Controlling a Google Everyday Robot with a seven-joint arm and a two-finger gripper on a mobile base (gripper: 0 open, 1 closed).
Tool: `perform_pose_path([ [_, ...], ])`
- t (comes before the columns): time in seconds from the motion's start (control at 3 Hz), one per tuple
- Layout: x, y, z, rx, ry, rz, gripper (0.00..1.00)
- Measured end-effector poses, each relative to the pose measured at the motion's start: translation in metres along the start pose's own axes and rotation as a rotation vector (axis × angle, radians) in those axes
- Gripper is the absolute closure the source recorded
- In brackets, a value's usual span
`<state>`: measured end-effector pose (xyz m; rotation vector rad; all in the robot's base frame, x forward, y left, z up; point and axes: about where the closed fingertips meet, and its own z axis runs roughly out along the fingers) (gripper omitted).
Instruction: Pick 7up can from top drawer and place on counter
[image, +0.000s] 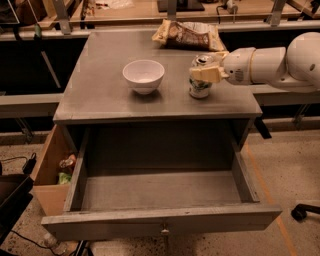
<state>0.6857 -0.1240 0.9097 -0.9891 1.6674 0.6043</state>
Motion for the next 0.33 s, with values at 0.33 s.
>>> perform_pose_path([
  [0.33, -0.0003, 0.0014, 0.0025, -0.005, 0.000, 0.000, 0.17],
])
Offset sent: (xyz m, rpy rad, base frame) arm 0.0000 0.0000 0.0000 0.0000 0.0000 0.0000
